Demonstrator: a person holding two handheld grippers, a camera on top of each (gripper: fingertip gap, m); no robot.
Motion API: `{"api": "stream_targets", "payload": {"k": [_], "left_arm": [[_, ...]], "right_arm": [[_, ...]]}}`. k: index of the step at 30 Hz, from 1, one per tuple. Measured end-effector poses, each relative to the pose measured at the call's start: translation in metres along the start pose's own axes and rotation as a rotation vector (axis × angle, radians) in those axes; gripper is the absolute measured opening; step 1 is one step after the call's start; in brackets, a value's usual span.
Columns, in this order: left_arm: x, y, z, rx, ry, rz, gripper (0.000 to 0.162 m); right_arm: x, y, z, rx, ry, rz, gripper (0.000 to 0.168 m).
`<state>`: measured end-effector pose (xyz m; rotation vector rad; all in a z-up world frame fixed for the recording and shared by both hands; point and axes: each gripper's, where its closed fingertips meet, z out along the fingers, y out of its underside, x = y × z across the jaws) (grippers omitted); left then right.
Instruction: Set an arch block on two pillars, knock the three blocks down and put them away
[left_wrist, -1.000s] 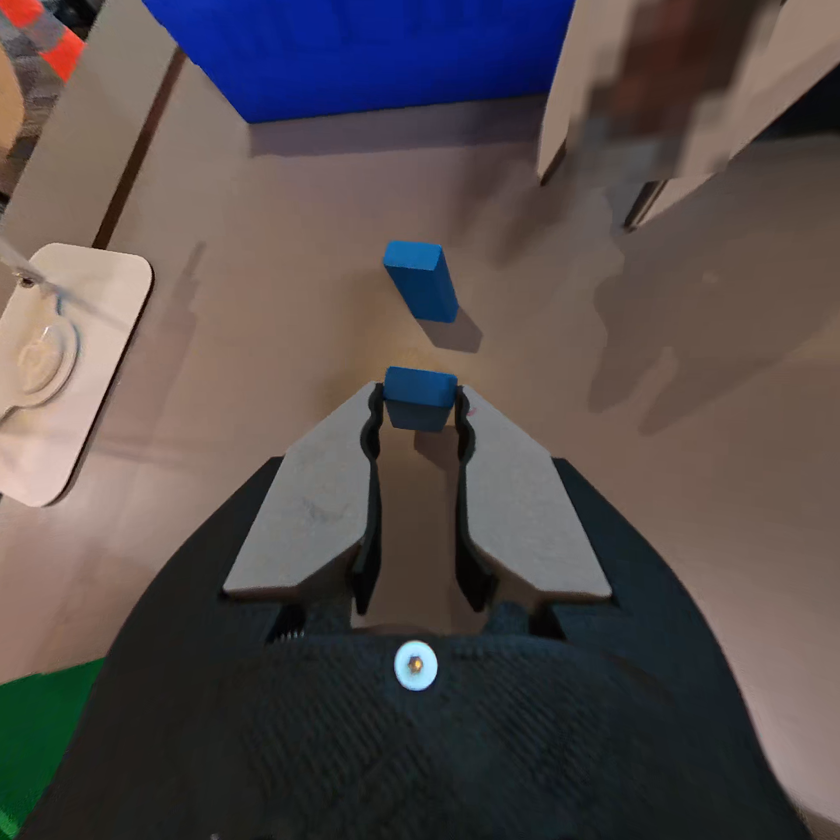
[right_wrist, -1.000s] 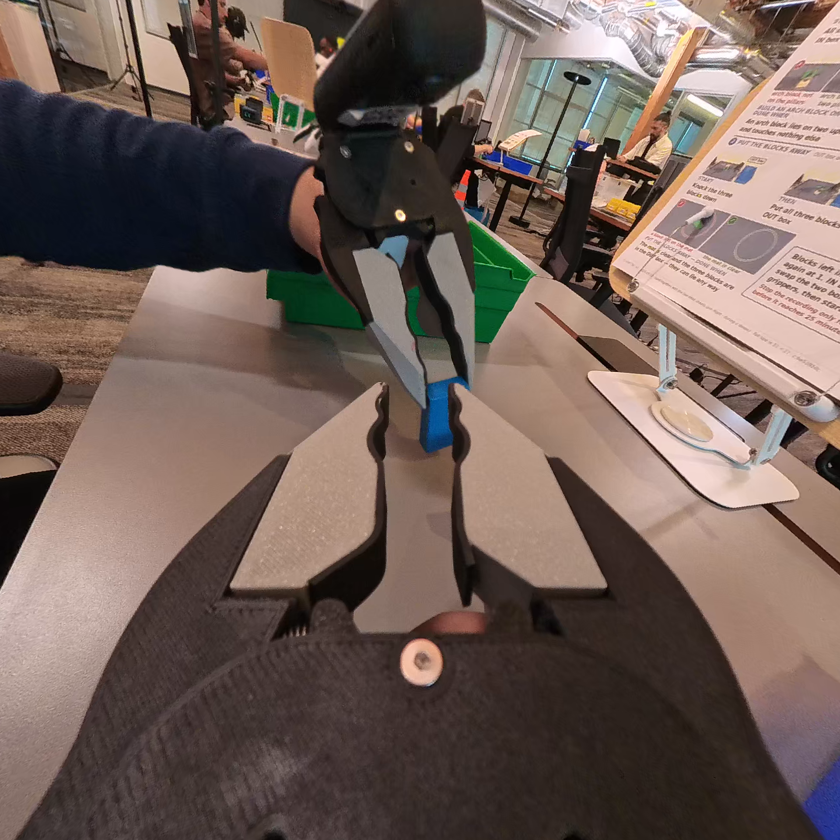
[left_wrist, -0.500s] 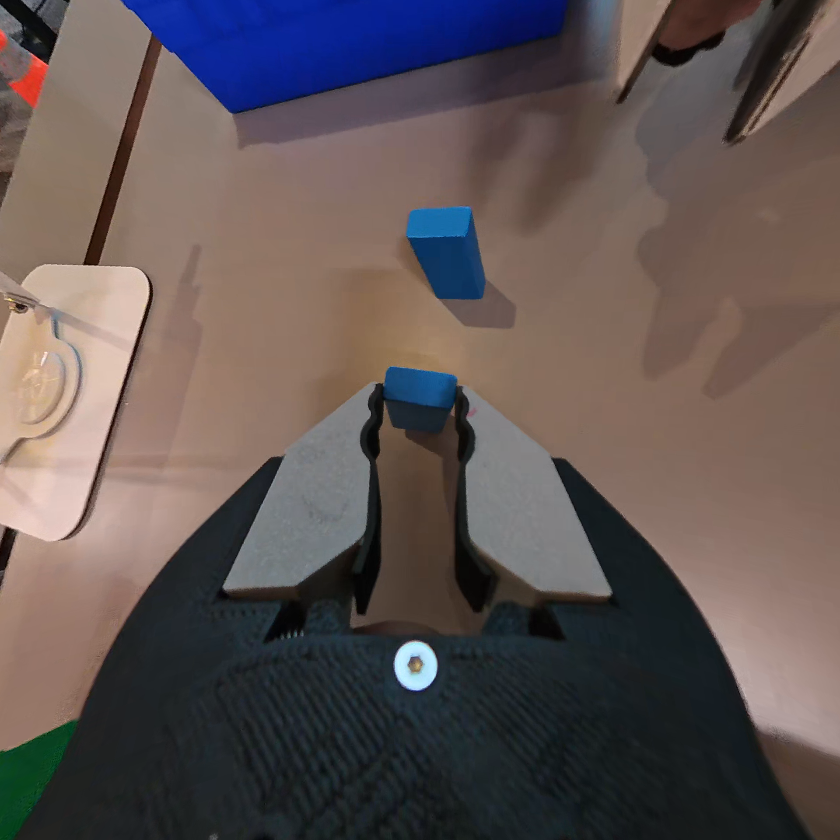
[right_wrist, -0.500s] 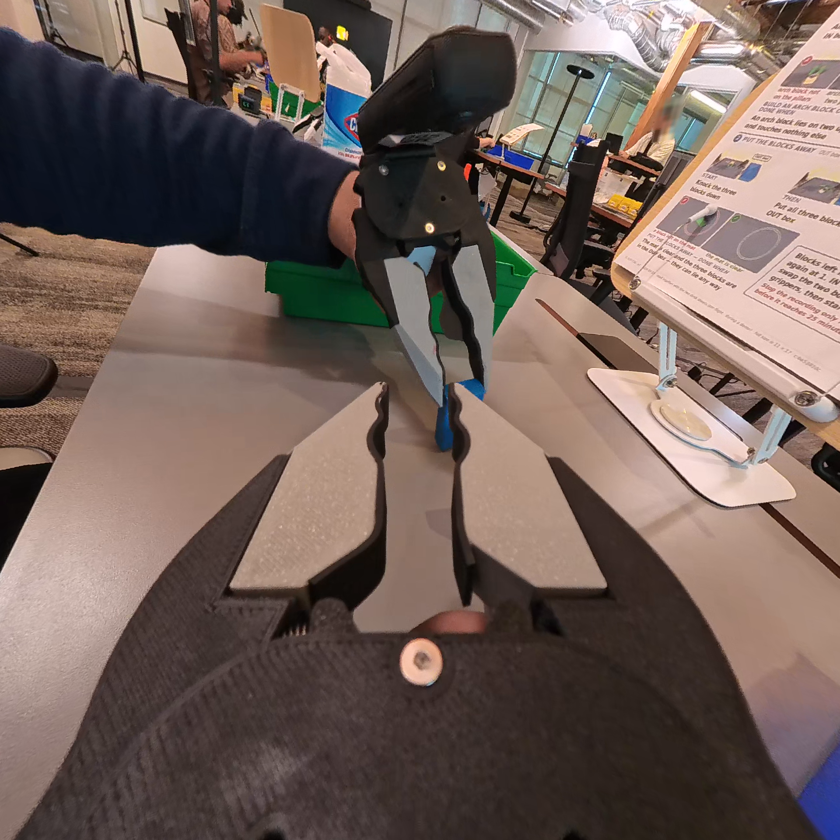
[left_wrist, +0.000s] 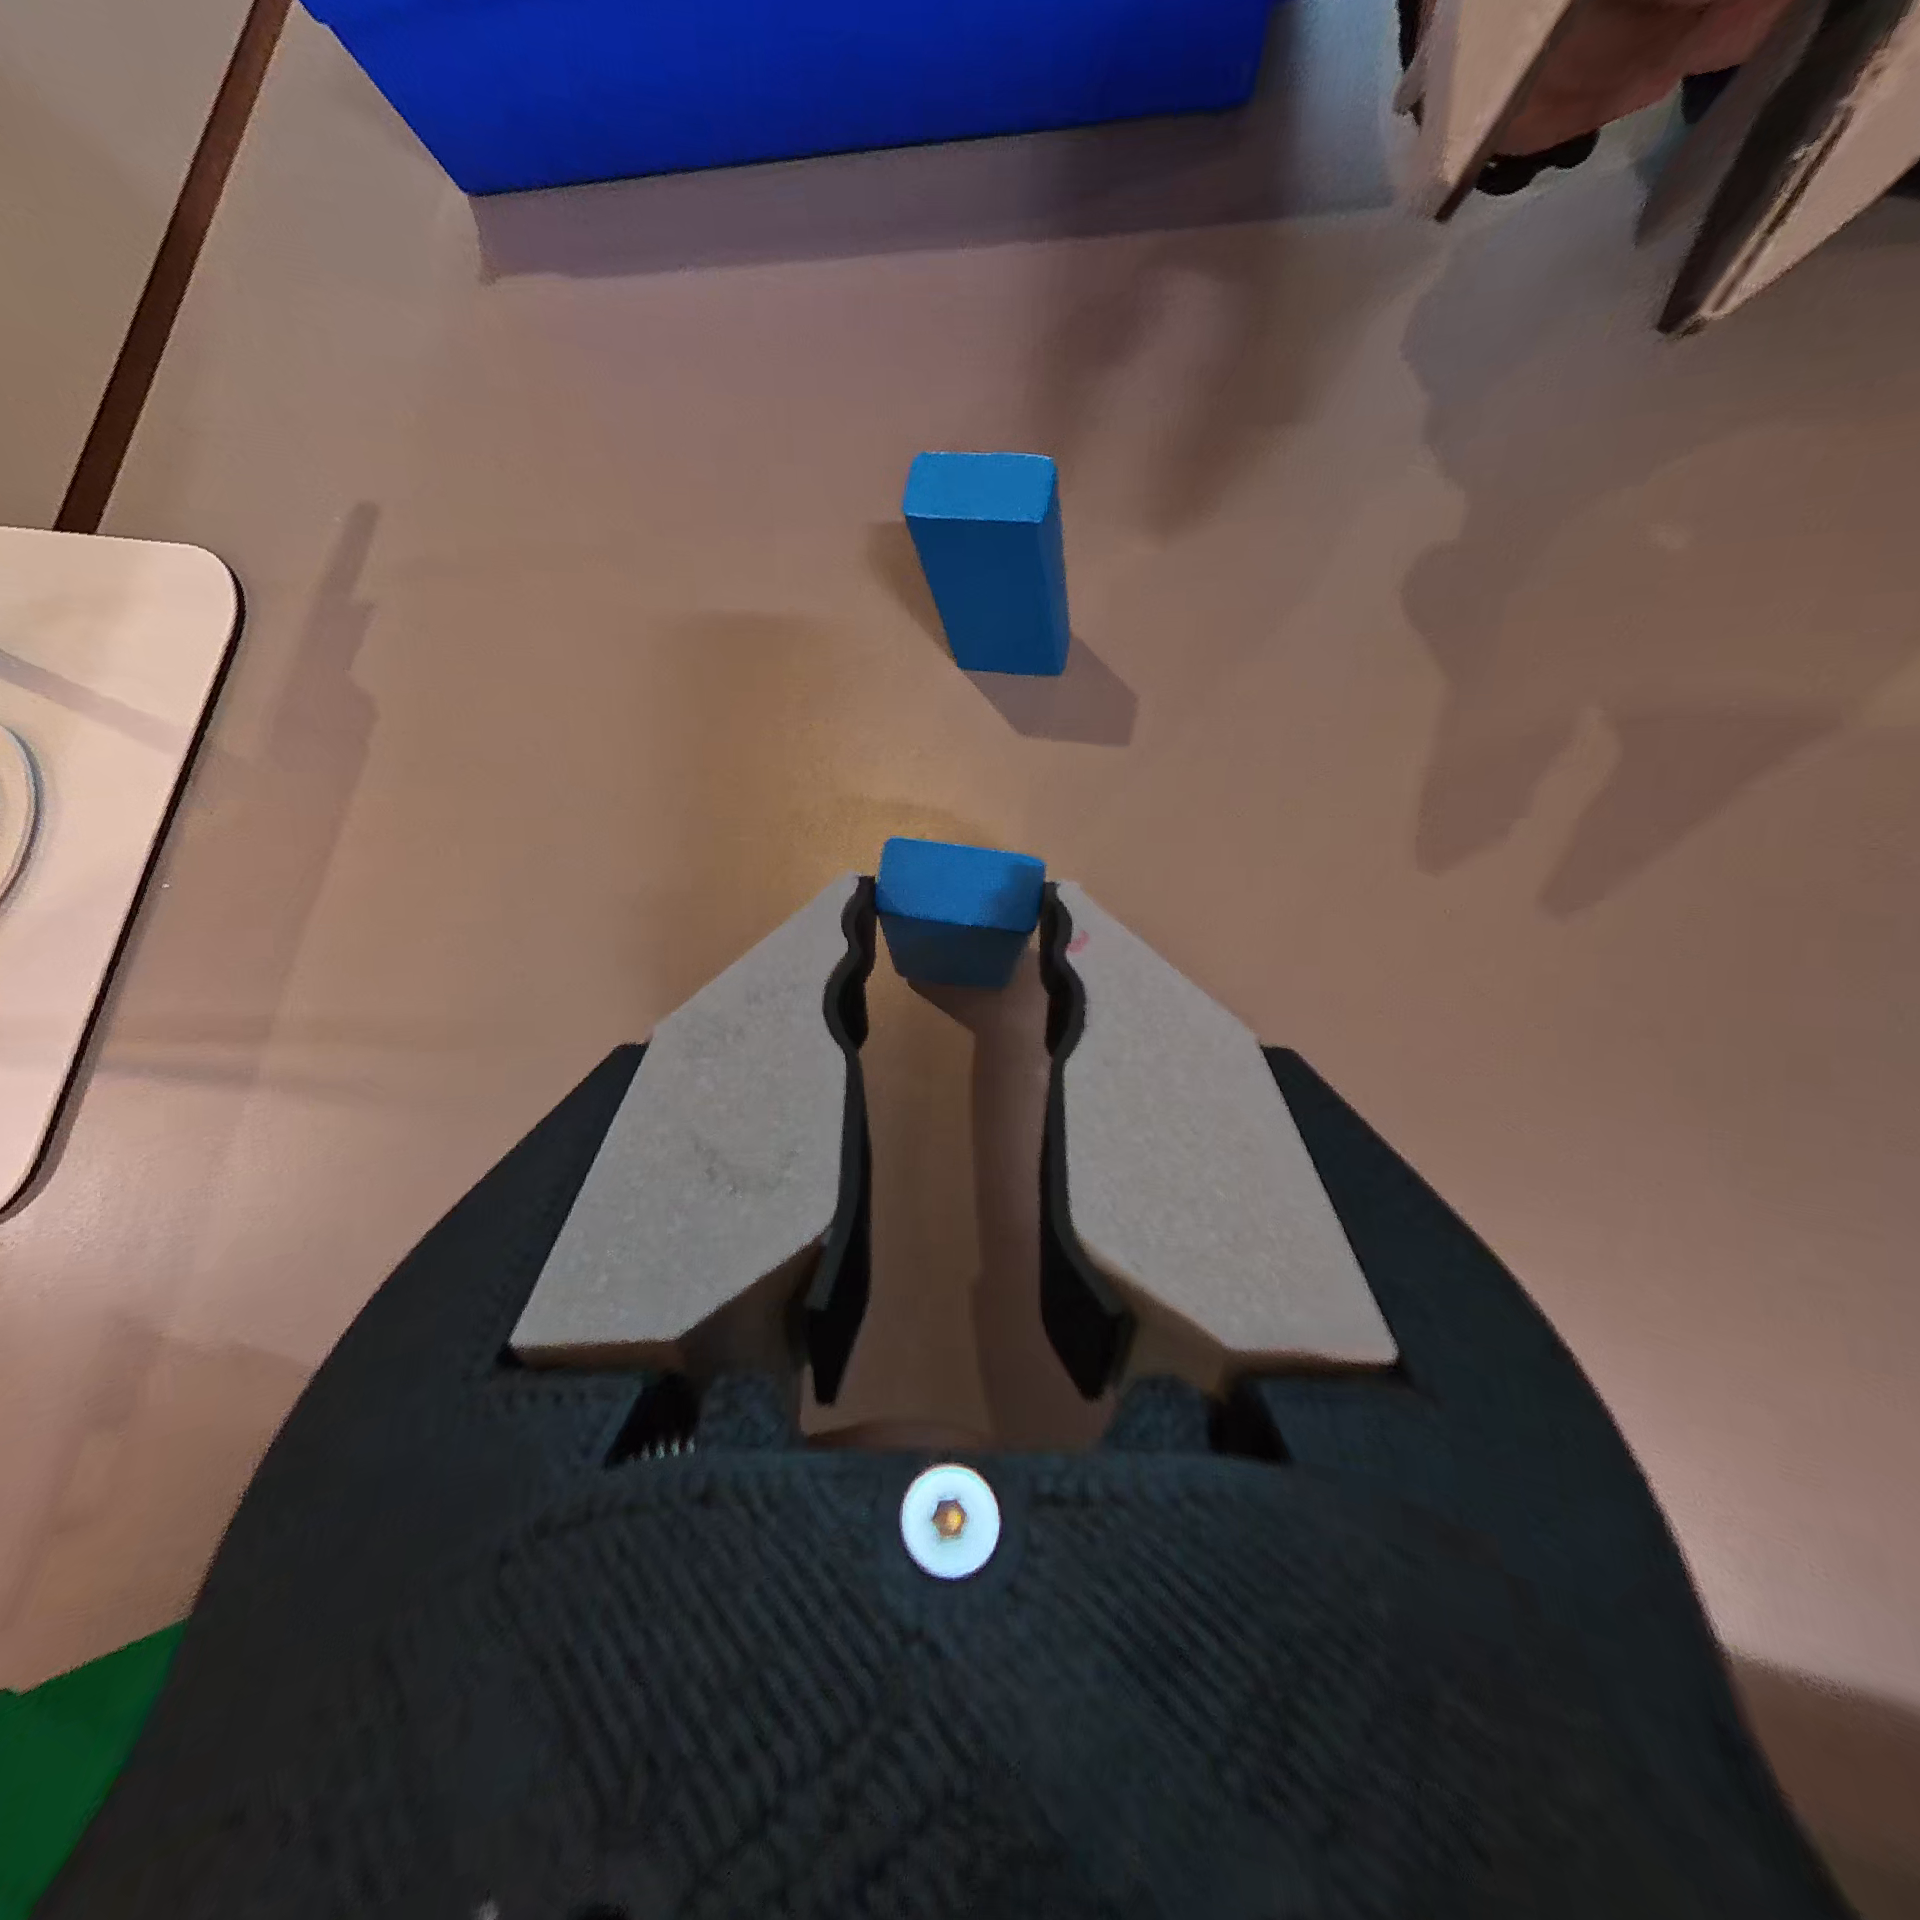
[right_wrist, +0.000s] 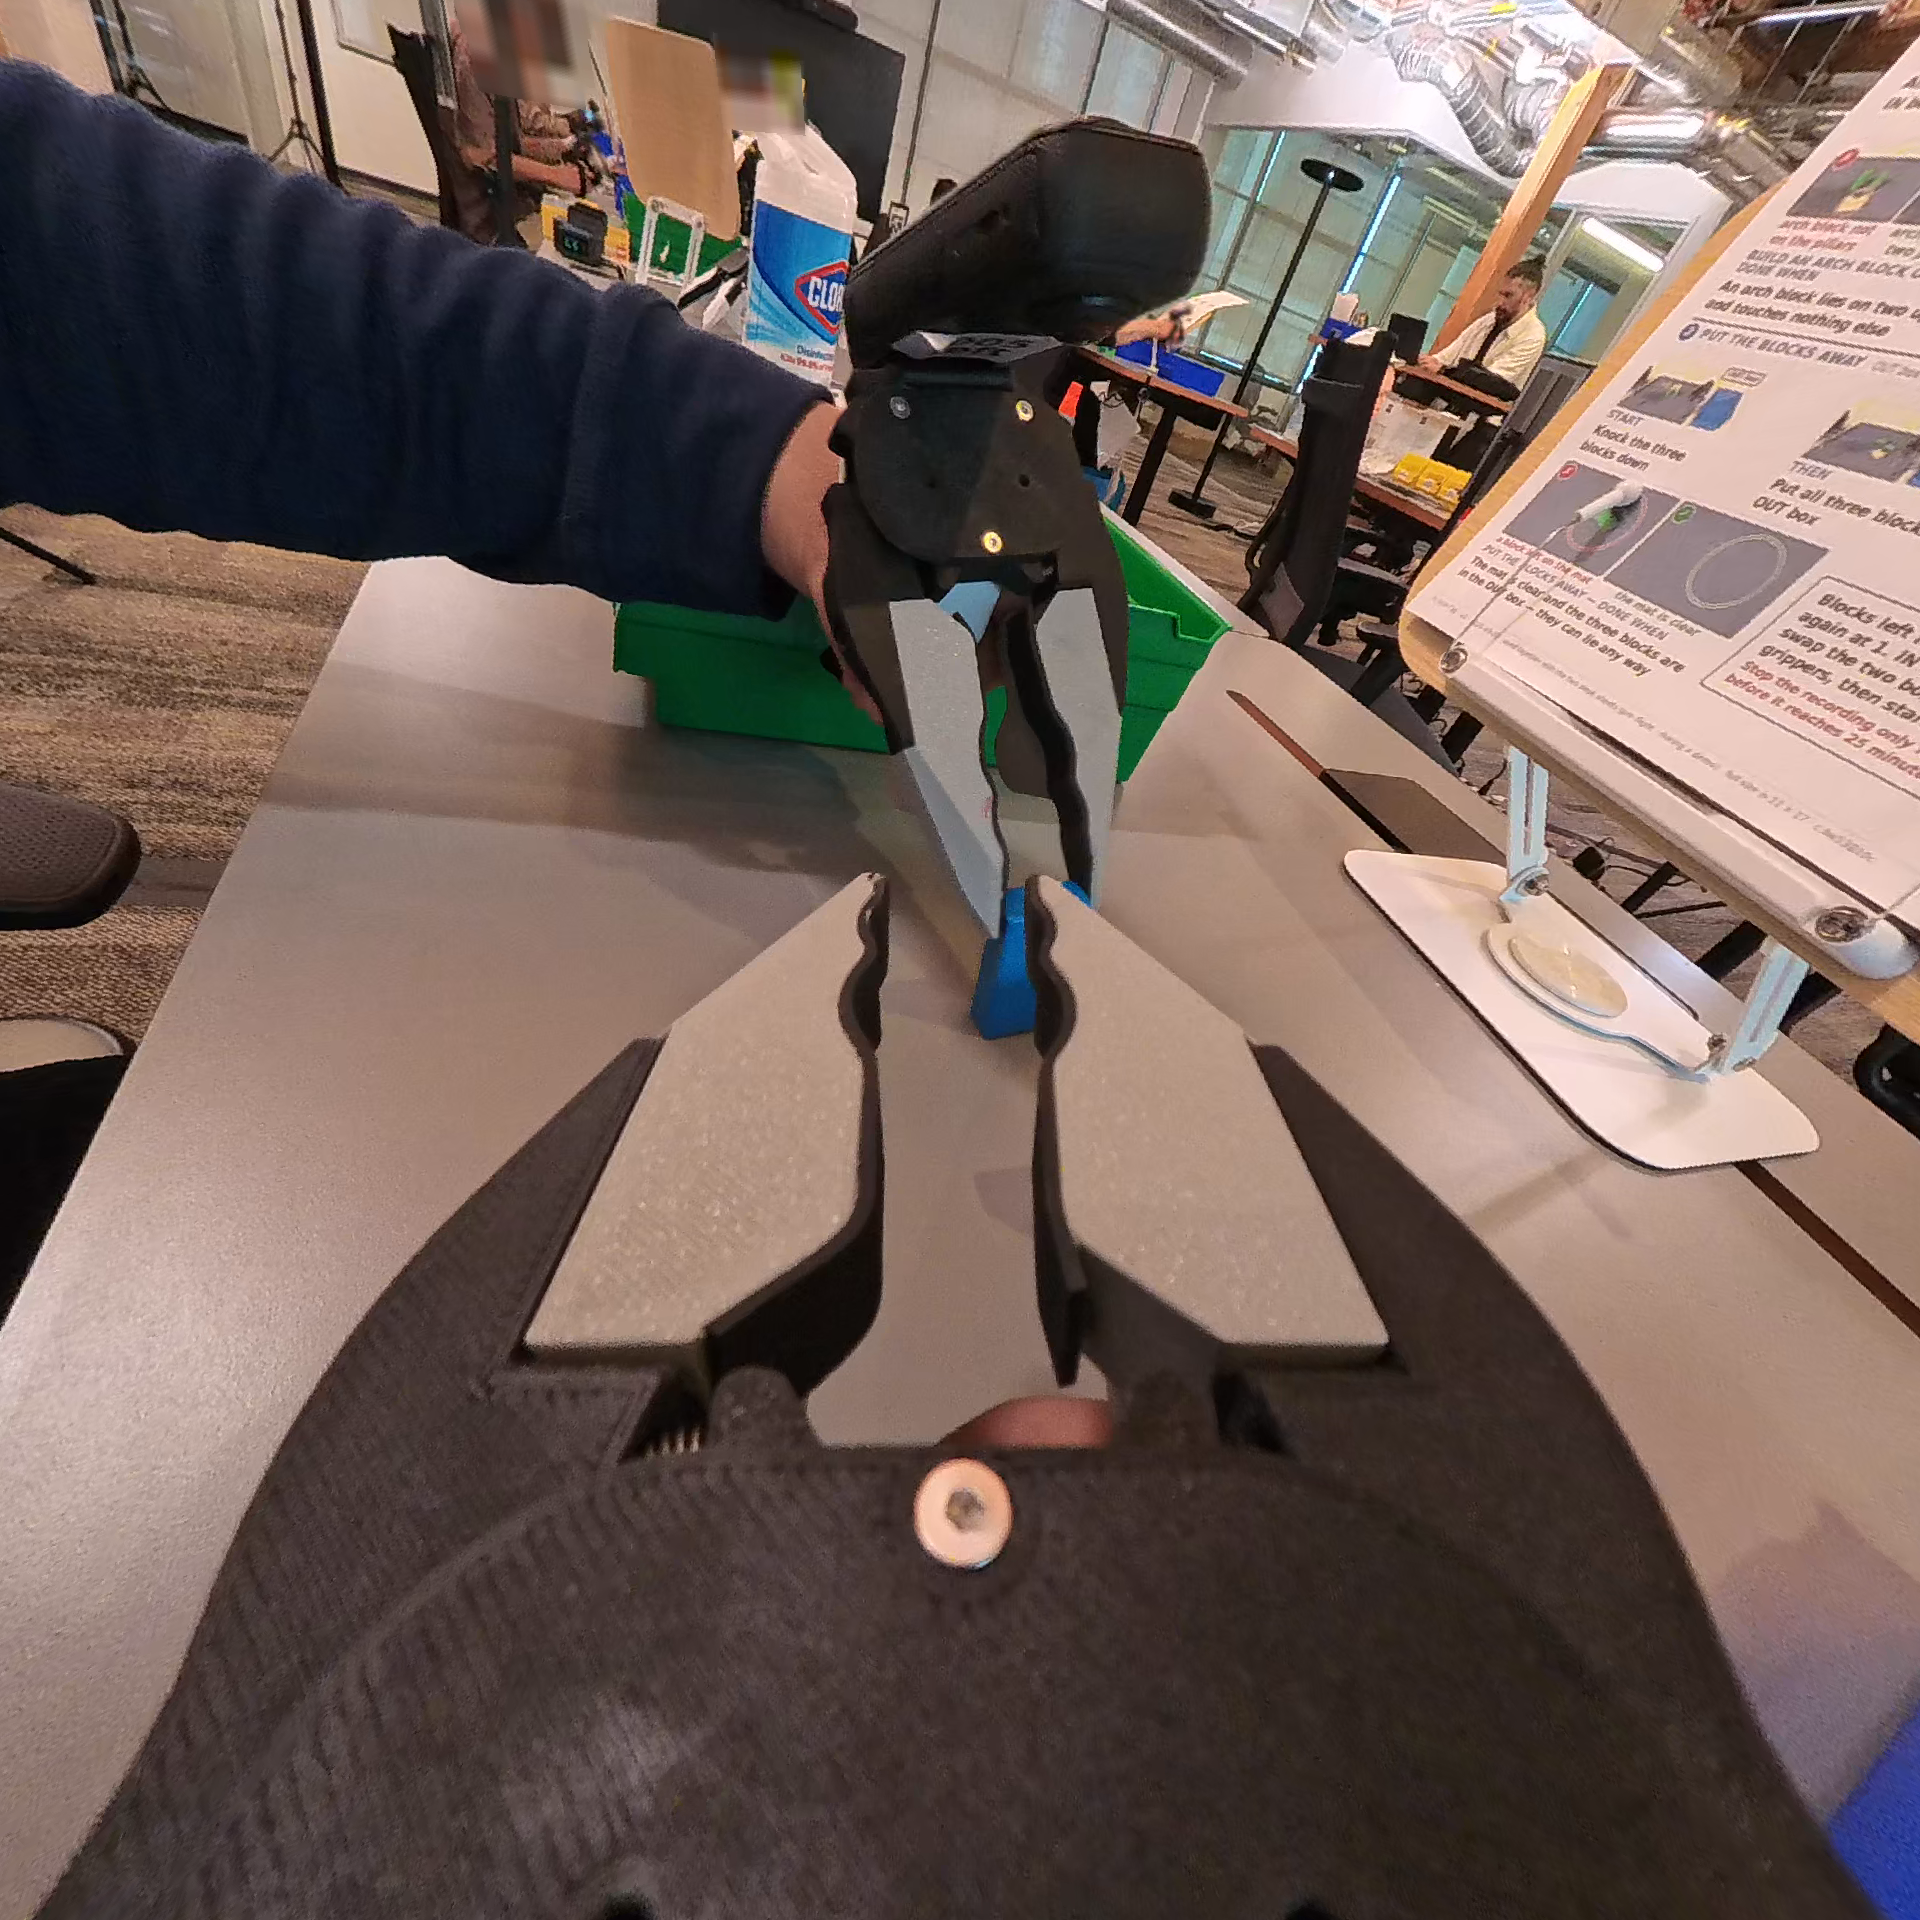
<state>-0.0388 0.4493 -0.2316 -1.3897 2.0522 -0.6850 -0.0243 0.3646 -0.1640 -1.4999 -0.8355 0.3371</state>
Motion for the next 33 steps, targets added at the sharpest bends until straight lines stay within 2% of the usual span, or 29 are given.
{"api": "stream_targets", "payload": {"k": [33], "left_arm": [[-0.0026,0.0086,-0.0066,-0.021,0.036,-0.036,0.029]], "right_arm": [[-0.0012,0.0004,0.0003,-0.003,-0.004,-0.004,0.023]]}}
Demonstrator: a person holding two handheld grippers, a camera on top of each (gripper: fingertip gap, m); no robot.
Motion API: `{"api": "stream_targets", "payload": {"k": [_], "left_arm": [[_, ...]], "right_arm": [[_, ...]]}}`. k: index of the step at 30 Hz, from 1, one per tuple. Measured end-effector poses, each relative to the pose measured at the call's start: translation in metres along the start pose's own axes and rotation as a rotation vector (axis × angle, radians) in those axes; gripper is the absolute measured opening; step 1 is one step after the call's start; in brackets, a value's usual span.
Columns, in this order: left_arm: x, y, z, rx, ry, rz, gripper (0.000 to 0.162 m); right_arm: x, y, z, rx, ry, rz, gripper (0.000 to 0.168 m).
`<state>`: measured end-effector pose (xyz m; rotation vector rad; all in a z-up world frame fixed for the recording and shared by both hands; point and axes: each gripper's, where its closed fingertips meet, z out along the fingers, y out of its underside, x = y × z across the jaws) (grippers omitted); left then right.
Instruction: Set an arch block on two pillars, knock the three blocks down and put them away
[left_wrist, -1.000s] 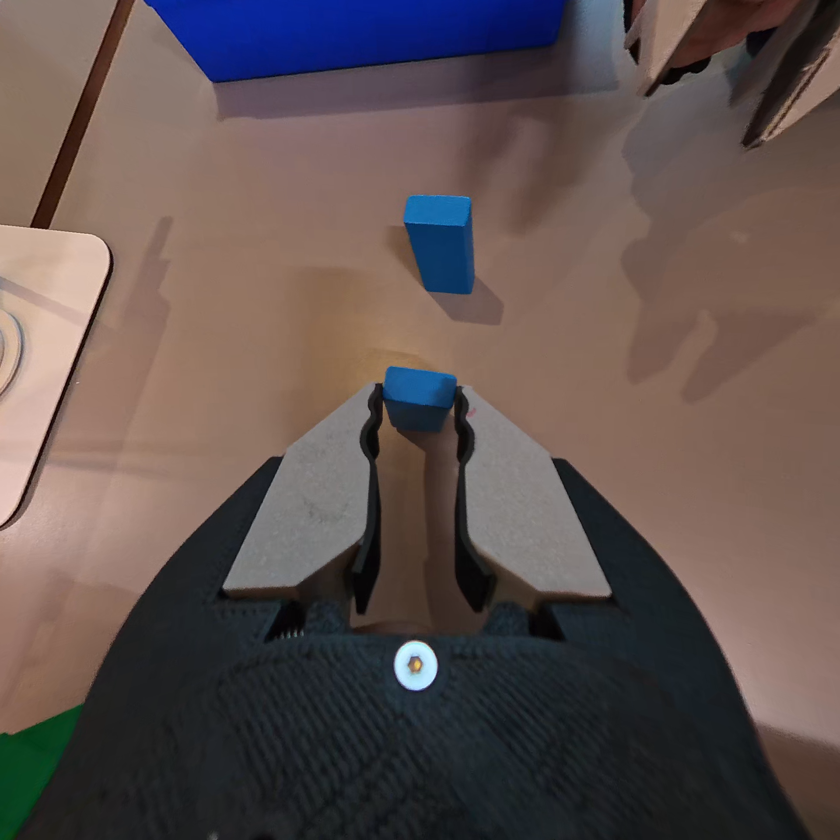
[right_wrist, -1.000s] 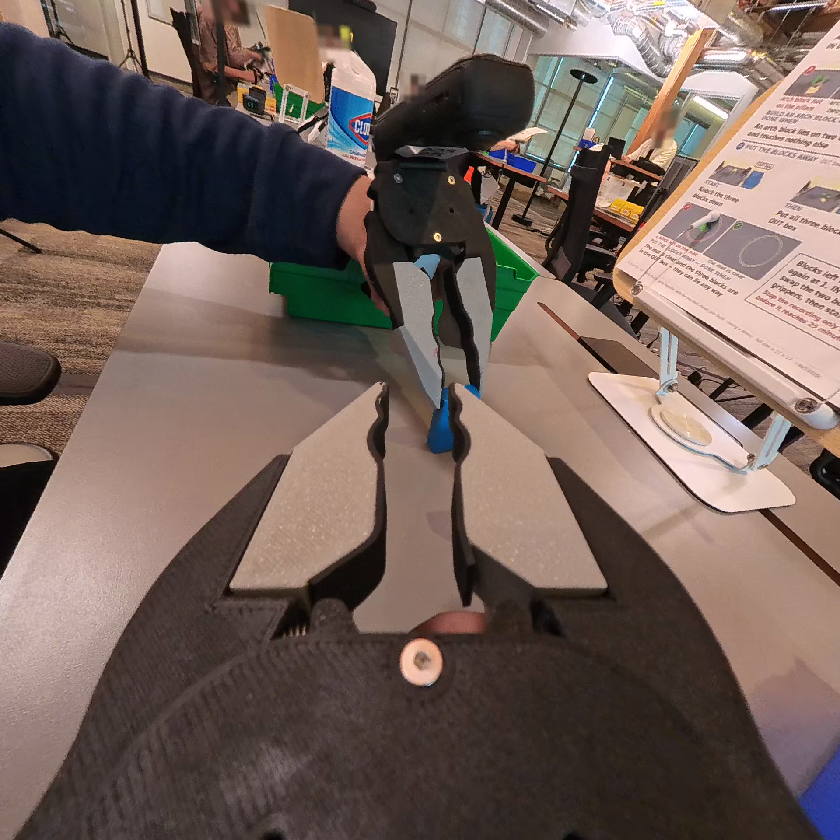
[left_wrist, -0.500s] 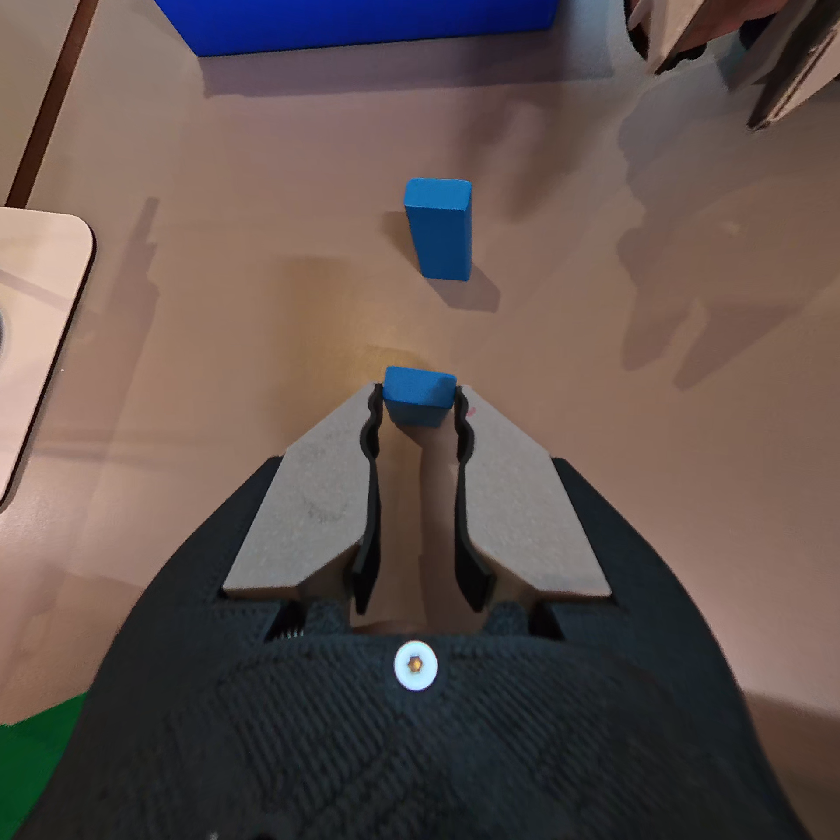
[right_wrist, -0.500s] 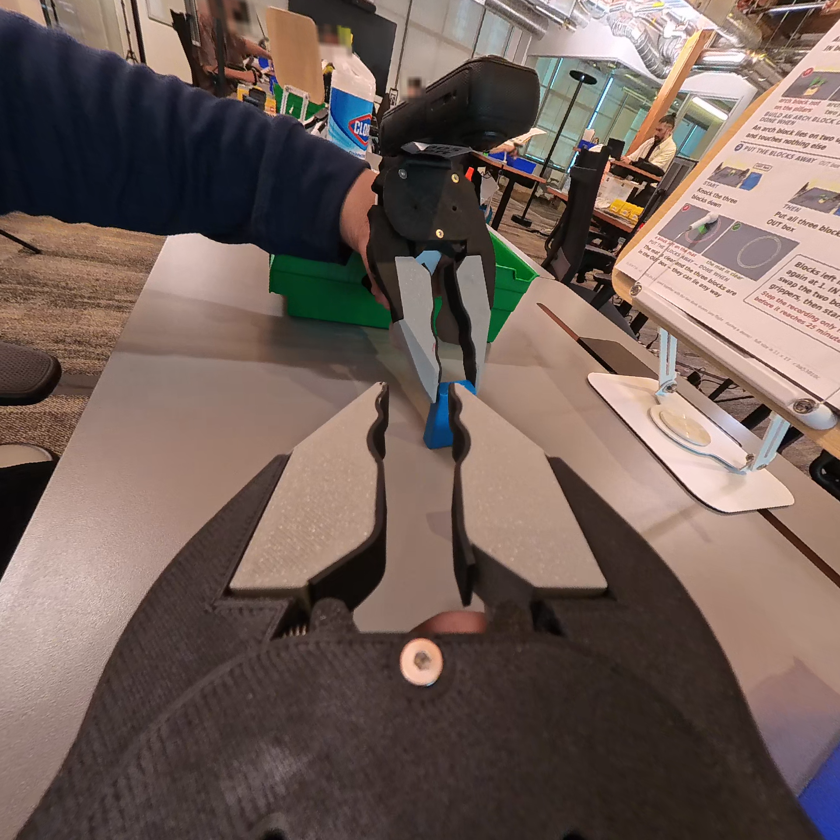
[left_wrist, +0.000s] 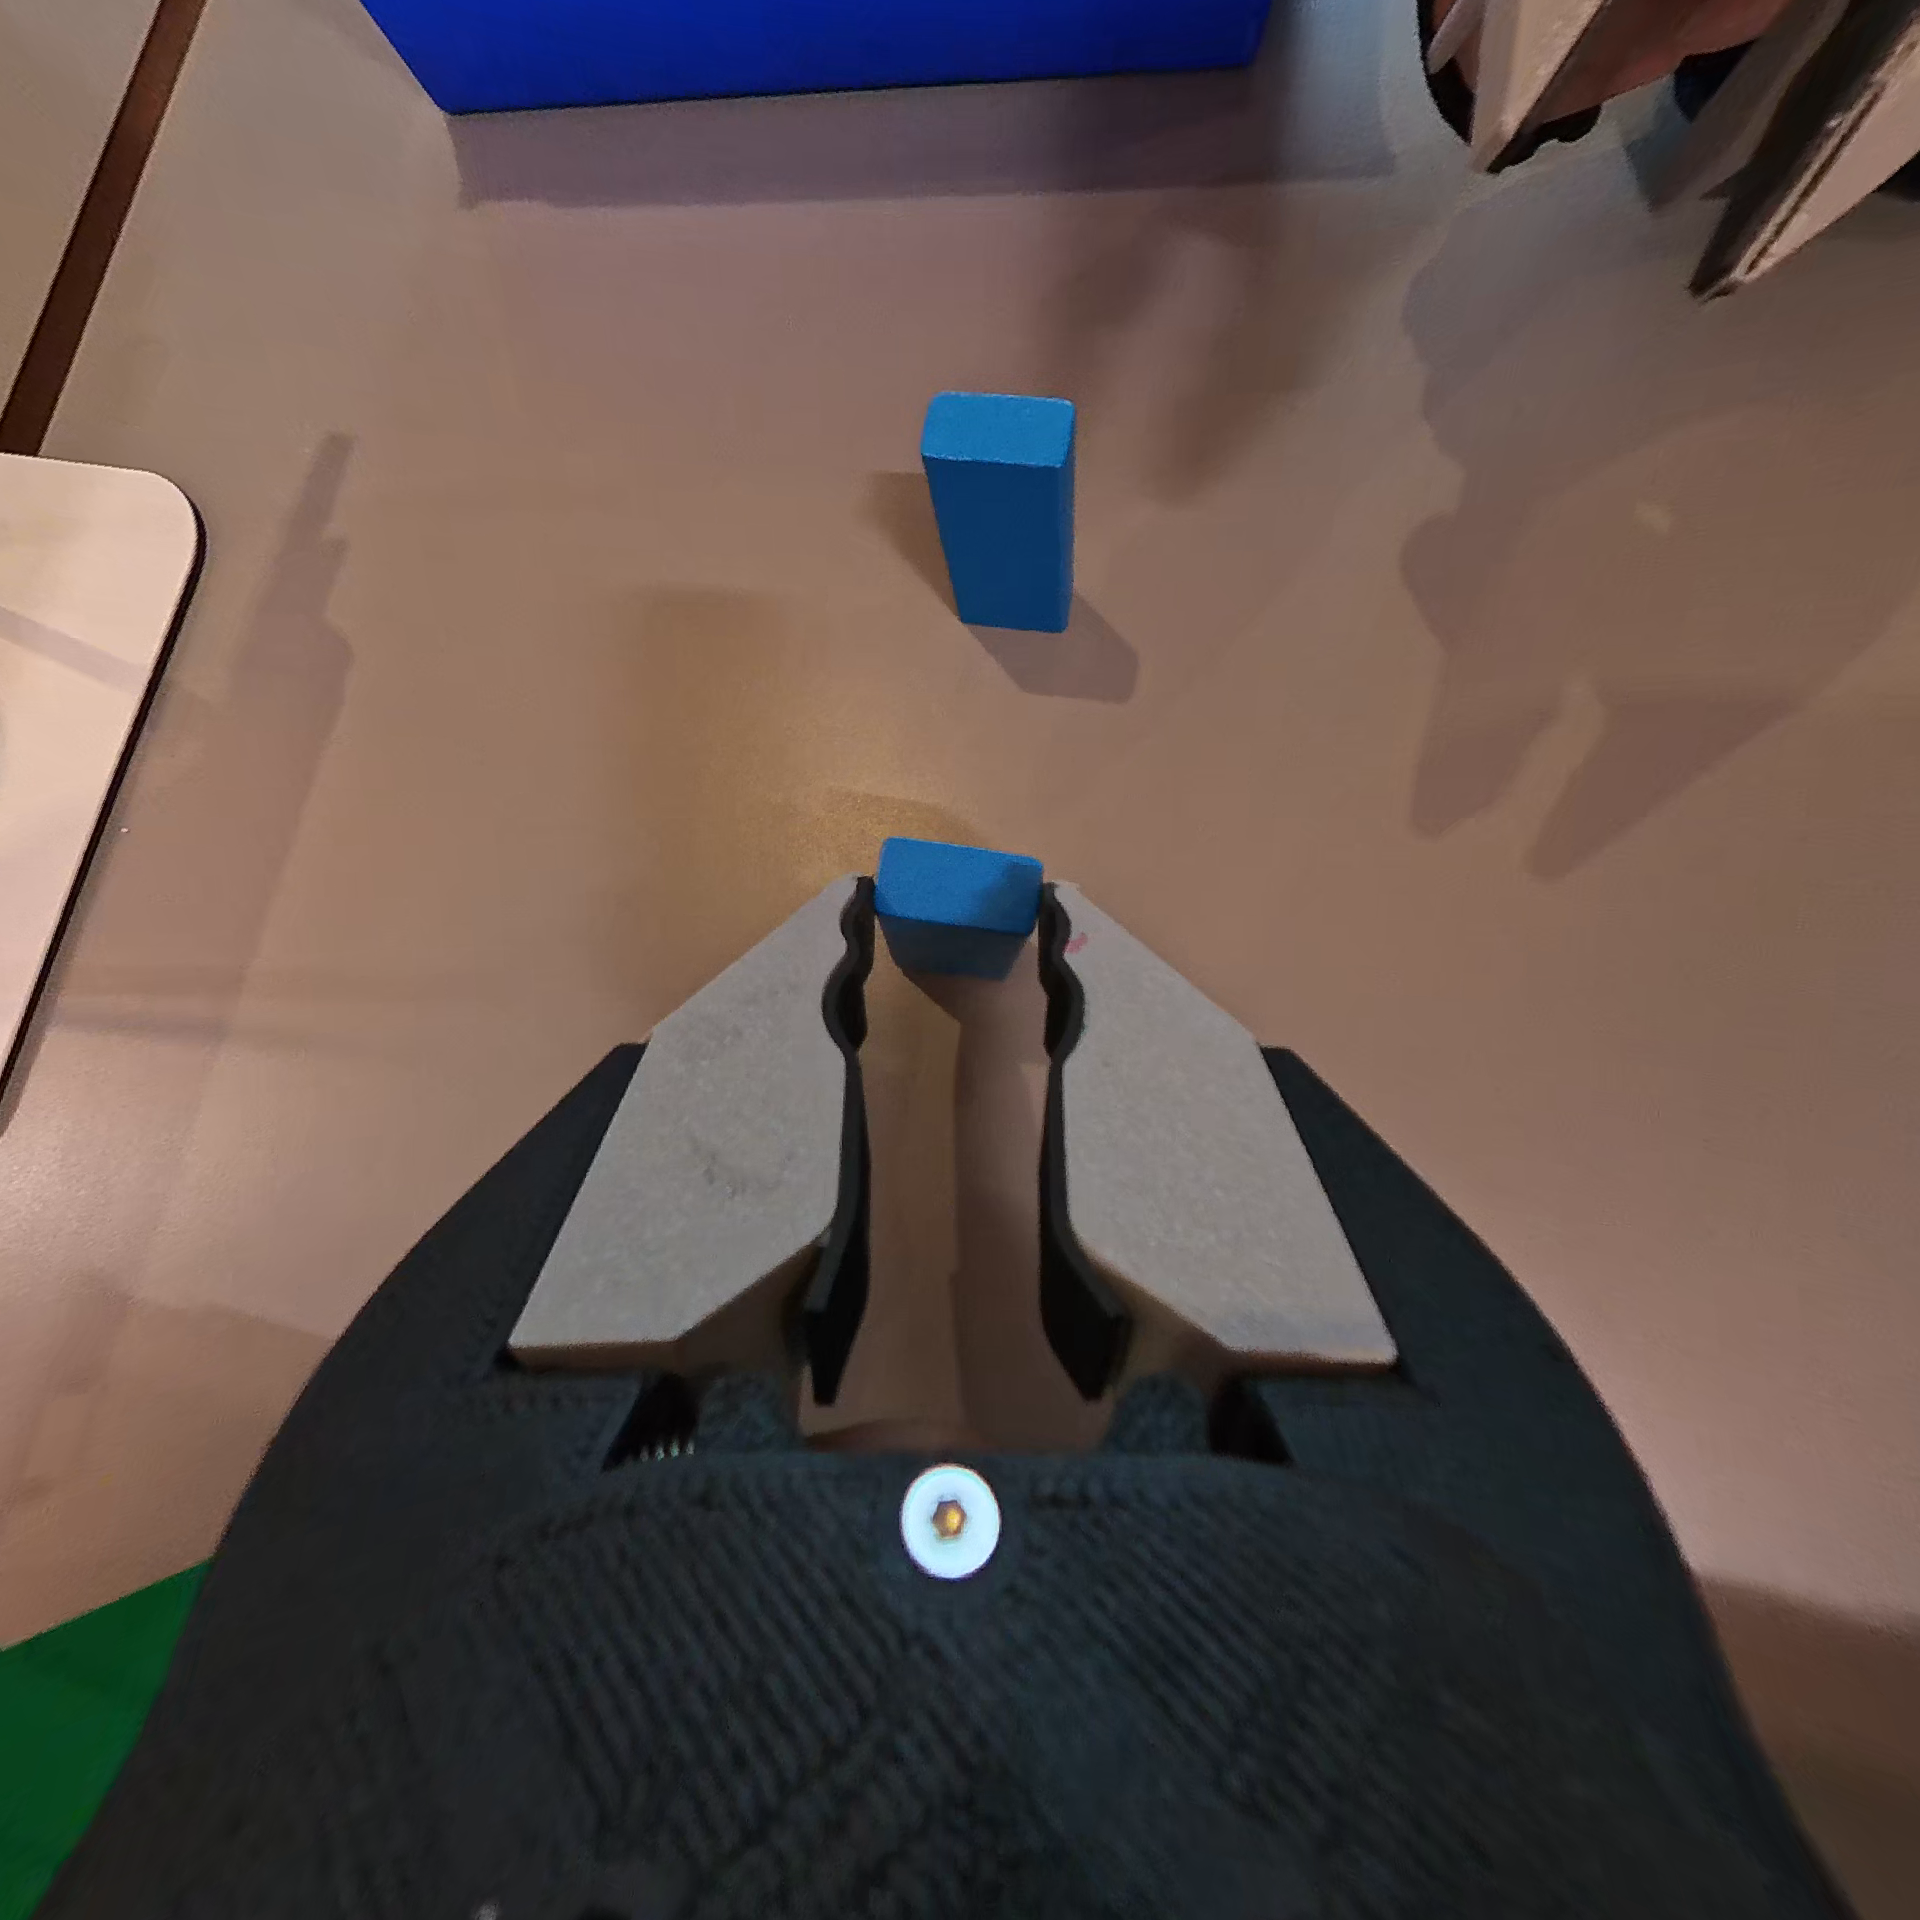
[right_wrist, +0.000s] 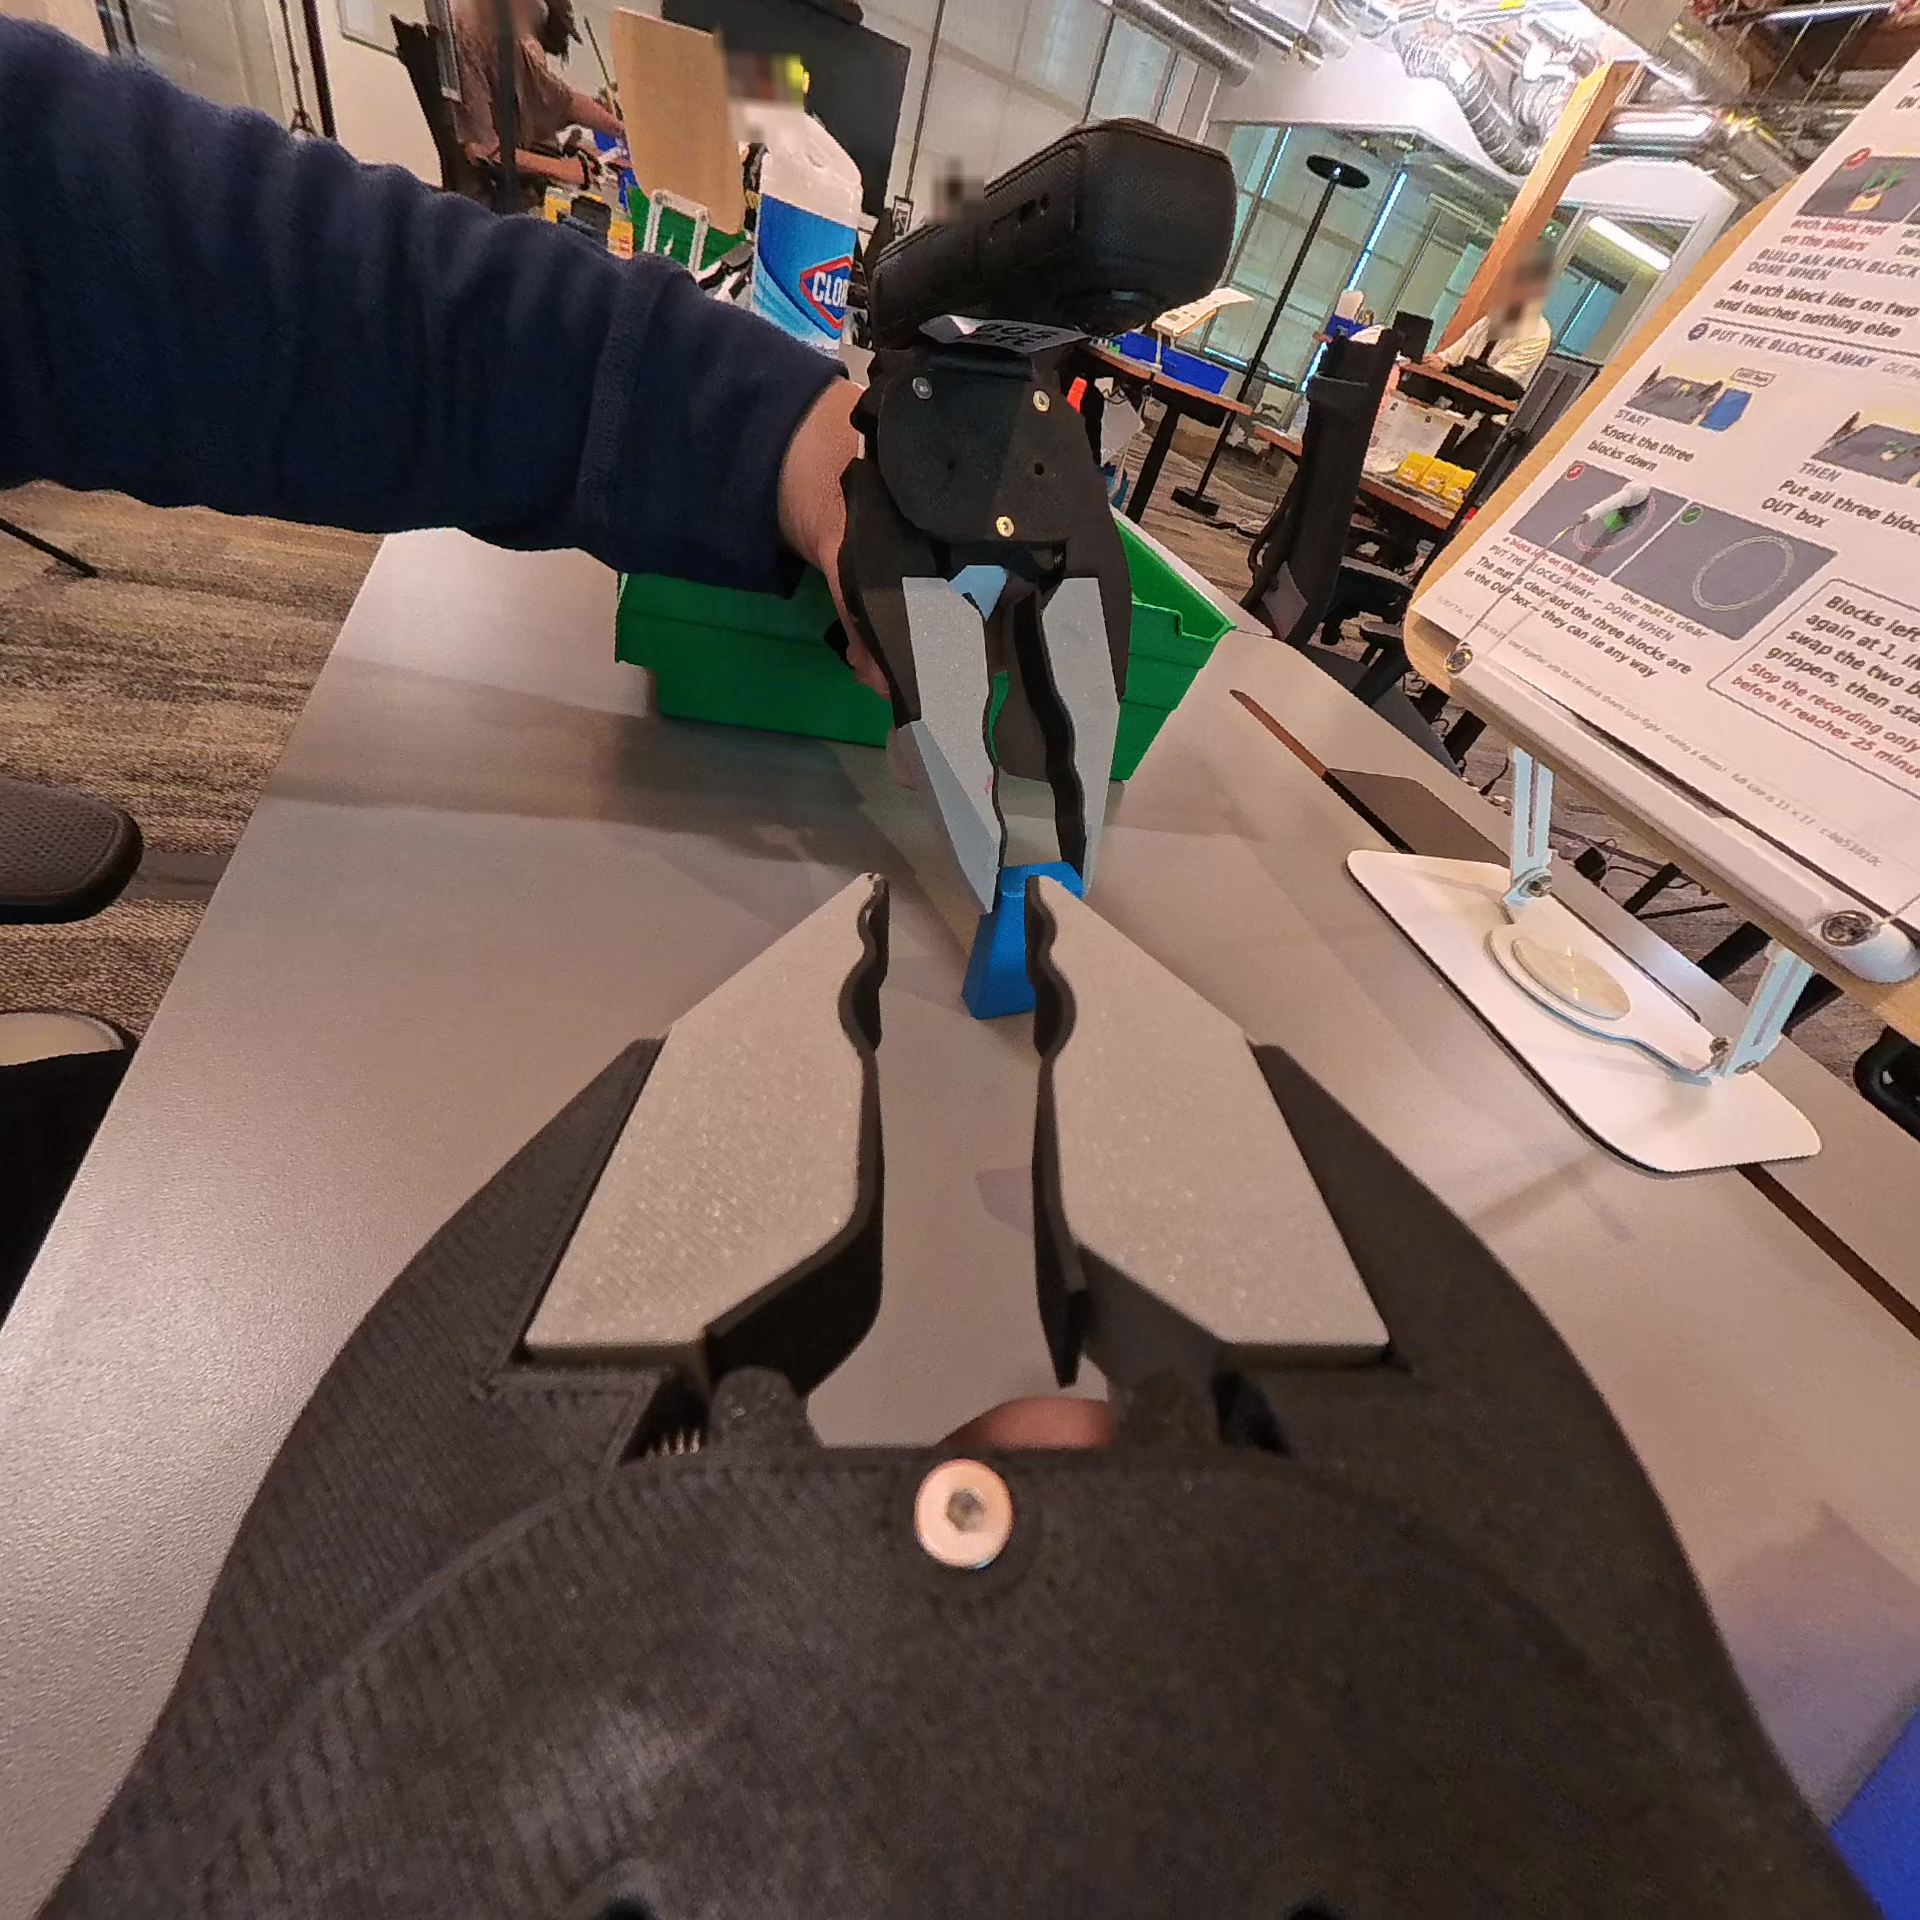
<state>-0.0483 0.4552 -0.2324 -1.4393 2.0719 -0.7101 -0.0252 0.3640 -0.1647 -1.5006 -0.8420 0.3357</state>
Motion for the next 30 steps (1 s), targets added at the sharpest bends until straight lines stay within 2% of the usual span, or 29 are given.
{"api": "stream_targets", "payload": {"k": [9,14,23,30], "left_arm": [[-0.001,0.001,0.0,0.004,-0.001,-0.013,0.029],[-0.001,0.002,0.001,-0.008,0.002,-0.028,0.045],[-0.008,0.006,0.003,-0.034,-0.041,-0.039,0.04],[0.001,0.01,-0.012,-0.09,-0.055,-0.15,0.054]], "right_arm": [[0.0,-0.001,-0.001,0.005,0.001,-0.002,0.023],[0.0,-0.002,-0.001,0.01,0.001,-0.001,0.022],[0.0,-0.003,-0.001,0.01,0.001,-0.004,0.023],[0.0,-0.004,-0.002,0.016,0.0,-0.005,0.023]]}}
